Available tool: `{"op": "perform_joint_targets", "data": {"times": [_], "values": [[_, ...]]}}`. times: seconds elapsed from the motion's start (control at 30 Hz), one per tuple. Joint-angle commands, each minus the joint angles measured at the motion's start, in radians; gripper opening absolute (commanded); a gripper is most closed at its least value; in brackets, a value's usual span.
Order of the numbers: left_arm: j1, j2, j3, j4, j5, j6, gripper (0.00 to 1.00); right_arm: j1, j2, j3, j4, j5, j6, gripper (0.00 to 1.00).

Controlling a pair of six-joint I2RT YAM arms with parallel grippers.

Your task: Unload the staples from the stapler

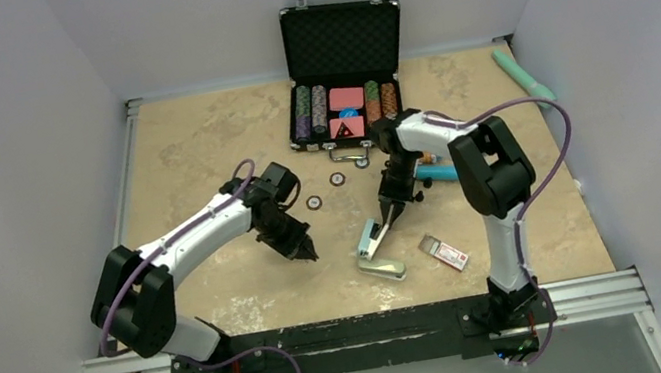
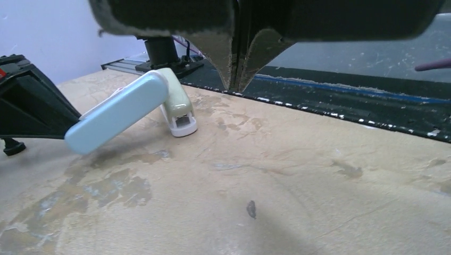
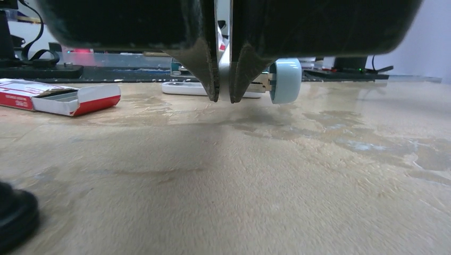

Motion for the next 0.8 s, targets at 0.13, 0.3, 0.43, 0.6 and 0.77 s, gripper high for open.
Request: {"op": "perform_joint_targets", "data": {"times": [0.13, 0.3, 0.43, 0.6, 0.77], "values": [[0.007, -0.039, 0.064, 0.008, 0.004, 0.128, 0.00, -0.012, -0.012, 0.098, -0.078, 0.006, -0.082, 0.00], [-0.013, 0.014, 0.235, 0.115, -0.020, 0.492, 0.25, -0.008, -0.057, 0.192, -0.078, 0.029, -0.126, 0.00], [-0.003, 0.013, 0.286, 0.210, 0.057, 0.659, 0.82, 0.012, -0.096, 0.234, -0.078, 0.042, -0.157, 0.00], [-0.003, 0.095, 0.343, 0.345, 0.241, 0.721, 0.89, 0.053, -0.157, 0.294, -0.078, 0.066, -0.146, 0.00], [-0.001, 0.194, 0.393, 0.438, 0.404, 0.771, 0.81, 0.064, -0.198, 0.315, -0.077, 0.017, -0.159, 0.00]]}}
